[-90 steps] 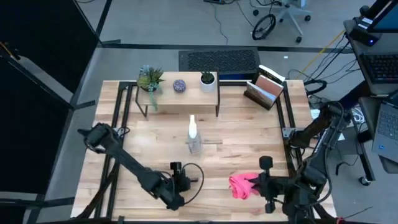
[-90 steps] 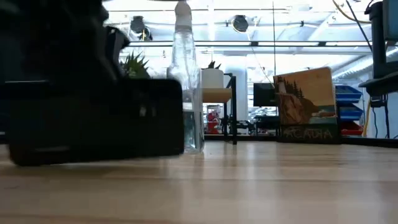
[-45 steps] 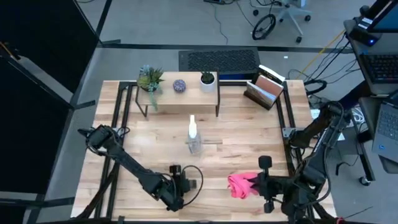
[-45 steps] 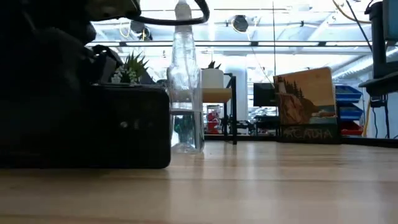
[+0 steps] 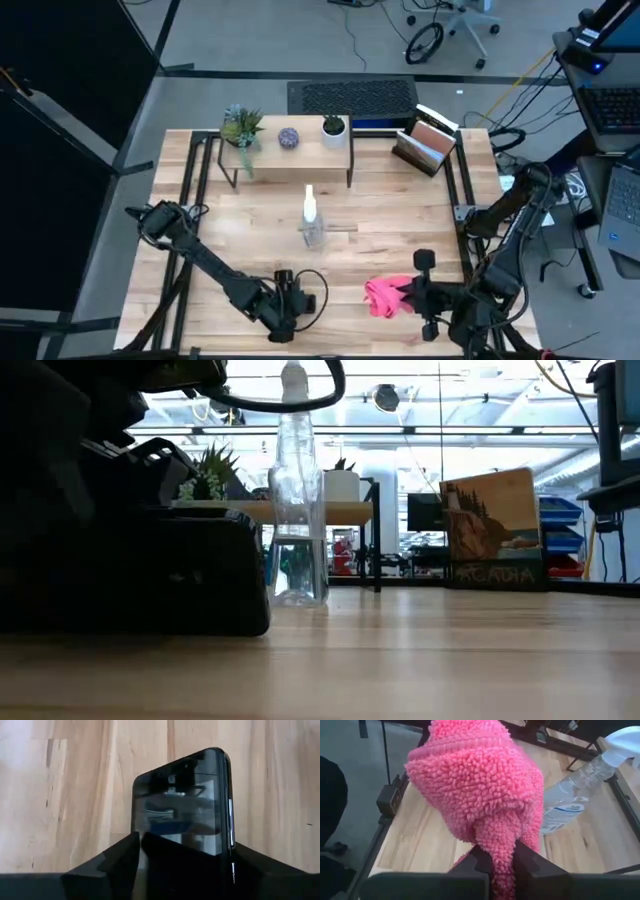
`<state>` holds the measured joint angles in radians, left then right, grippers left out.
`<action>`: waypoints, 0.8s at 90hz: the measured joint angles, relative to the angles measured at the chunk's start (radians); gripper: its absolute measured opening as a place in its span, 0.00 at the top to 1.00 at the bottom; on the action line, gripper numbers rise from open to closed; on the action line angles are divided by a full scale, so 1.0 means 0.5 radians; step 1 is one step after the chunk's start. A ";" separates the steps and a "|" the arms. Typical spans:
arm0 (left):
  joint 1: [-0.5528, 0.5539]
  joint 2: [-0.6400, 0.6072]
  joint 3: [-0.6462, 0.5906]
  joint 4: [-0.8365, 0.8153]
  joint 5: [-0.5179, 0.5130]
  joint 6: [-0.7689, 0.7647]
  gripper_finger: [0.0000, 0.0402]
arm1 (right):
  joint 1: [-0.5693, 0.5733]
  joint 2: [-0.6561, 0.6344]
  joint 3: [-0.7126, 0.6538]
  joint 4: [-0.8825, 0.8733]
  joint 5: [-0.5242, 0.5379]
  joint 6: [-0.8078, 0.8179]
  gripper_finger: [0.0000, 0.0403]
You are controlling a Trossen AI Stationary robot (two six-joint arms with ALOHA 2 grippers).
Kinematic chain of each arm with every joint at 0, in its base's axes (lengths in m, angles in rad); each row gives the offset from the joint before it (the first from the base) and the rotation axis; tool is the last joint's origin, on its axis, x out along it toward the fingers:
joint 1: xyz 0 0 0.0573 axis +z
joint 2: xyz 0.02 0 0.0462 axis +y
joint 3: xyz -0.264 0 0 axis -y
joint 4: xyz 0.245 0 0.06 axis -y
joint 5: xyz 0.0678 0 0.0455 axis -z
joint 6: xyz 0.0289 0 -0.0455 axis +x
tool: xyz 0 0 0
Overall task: Apply microfiber cloth
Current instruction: Wipe the back of the cellphone using the pink microfiber cloth
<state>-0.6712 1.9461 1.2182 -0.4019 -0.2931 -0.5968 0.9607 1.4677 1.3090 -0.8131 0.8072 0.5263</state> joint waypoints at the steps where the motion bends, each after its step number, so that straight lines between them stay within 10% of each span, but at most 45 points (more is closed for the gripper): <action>1: 0.002 0.000 0.000 0.000 0.007 0.001 0.44 | 0.000 0.002 0.000 0.000 0.000 0.000 0.98; 72: 0.164 -0.005 0.053 0.049 0.428 0.001 0.44 | -0.104 0.095 -0.001 0.001 -0.116 -0.051 0.98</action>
<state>-0.5891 1.9438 1.2446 -0.3775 -0.0793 -0.5964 0.9089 1.5150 1.3087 -0.8127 0.7494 0.5006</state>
